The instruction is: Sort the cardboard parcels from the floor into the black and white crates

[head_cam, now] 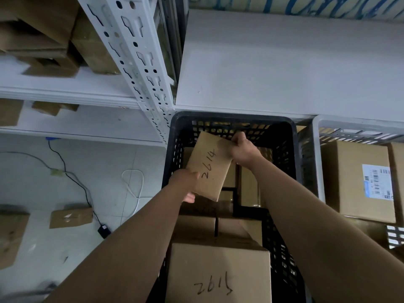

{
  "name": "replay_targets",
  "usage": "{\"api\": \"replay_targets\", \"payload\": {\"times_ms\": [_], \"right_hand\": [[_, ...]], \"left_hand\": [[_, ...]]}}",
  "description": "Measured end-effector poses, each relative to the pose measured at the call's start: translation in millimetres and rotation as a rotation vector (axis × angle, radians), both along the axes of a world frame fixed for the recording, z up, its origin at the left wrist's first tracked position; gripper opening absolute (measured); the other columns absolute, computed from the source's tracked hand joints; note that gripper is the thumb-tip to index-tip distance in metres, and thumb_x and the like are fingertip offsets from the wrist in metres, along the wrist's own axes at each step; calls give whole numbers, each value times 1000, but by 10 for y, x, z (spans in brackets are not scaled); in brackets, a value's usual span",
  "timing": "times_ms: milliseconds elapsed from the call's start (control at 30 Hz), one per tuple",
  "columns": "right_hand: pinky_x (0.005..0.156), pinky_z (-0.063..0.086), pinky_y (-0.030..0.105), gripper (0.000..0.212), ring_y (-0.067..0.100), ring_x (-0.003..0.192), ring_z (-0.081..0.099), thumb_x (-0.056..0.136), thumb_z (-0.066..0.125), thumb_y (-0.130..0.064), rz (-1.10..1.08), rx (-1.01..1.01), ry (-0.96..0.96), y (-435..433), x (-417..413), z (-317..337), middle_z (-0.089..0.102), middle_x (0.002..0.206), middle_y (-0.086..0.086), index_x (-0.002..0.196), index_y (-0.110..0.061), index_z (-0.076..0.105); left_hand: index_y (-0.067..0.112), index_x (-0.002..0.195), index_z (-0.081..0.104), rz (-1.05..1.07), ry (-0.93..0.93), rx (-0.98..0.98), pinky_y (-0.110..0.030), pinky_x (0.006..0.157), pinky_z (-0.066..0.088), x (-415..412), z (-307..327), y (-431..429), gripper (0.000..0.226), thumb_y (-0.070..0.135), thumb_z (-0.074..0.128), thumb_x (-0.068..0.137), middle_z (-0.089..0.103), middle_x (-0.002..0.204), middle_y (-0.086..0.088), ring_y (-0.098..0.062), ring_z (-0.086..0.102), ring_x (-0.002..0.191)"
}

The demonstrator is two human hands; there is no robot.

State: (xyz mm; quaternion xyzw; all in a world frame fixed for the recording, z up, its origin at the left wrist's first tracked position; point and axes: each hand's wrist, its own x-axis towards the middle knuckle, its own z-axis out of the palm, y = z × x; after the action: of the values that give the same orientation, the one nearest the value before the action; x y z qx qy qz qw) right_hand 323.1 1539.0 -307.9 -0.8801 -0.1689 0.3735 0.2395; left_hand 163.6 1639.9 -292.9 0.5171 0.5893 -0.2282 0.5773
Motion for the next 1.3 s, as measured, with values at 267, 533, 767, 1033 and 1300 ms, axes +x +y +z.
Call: {"api": "replay_targets", "payload": {"times_ms": [267,533,767,1033,1300], "right_hand": [[76,39,29,42,27,107,58,96,45,-46,-37,2,-186,-285,-131,-18,65,120,8,122,-19,65],[67,53,31,32,27,80,69,91,55,-44,-242,-20,-170,-441,-199,157,72,86,7,101,-16,68],[65,43,23,25,23,79,63,93,60,-24,-323,-27,-25,-253,-313,-97,69,91,10,108,-6,70],[58,43,20,25,21,75,64,90,66,-22,-399,-52,36,-189,-176,-172,68,88,8,108,-5,70],[67,44,26,40,19,81,59,94,63,-27,-325,-102,83,-329,-333,216,63,98,10,122,0,60]], "left_hand": [[5,141,27,62,-34,373,-38,80,49,89,69,-216,50,15,49,97,53,133,-16,-34,57,115],[6,140,37,-109,-178,749,-44,96,45,122,94,-215,47,15,53,97,52,134,-15,-33,47,124],[8,149,27,-414,-183,706,-36,108,38,367,-114,172,61,5,53,94,29,152,-12,-29,43,132],[-2,142,32,-521,-139,752,-38,101,39,522,-236,242,47,0,41,96,34,145,-18,-34,44,125],[-2,133,44,-587,-190,843,-40,103,39,368,21,120,41,-1,46,92,43,138,-21,-36,45,125]]}}
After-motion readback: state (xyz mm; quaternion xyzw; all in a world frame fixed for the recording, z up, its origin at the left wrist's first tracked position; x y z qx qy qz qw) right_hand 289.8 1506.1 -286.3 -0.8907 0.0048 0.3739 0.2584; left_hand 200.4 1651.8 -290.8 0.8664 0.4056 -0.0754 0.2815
